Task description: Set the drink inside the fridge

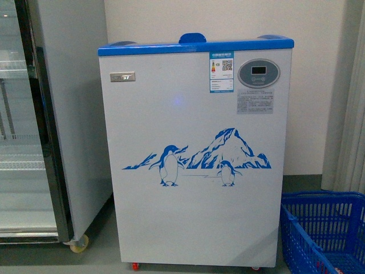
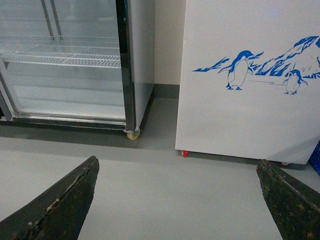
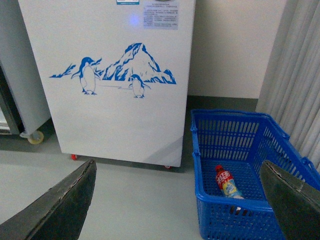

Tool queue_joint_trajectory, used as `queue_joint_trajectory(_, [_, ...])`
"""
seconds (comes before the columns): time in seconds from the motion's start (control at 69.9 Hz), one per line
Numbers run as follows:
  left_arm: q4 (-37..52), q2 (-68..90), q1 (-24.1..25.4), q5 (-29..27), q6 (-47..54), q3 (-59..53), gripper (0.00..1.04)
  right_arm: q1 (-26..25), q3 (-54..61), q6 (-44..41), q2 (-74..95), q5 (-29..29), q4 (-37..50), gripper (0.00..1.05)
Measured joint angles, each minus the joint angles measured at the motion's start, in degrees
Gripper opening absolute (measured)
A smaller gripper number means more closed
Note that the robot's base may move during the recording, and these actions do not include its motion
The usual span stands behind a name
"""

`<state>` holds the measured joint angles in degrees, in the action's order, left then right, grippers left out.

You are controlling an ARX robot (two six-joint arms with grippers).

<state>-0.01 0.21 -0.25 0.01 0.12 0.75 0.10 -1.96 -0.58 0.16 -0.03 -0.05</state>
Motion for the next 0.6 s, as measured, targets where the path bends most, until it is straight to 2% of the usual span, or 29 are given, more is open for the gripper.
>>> queue_joint_trajectory(0.601, [0.0, 0.0, 0.0, -0.02, -0.02, 0.0, 0.97, 0.0, 0.0, -0.02, 0.0, 0.0, 0.0, 0.98])
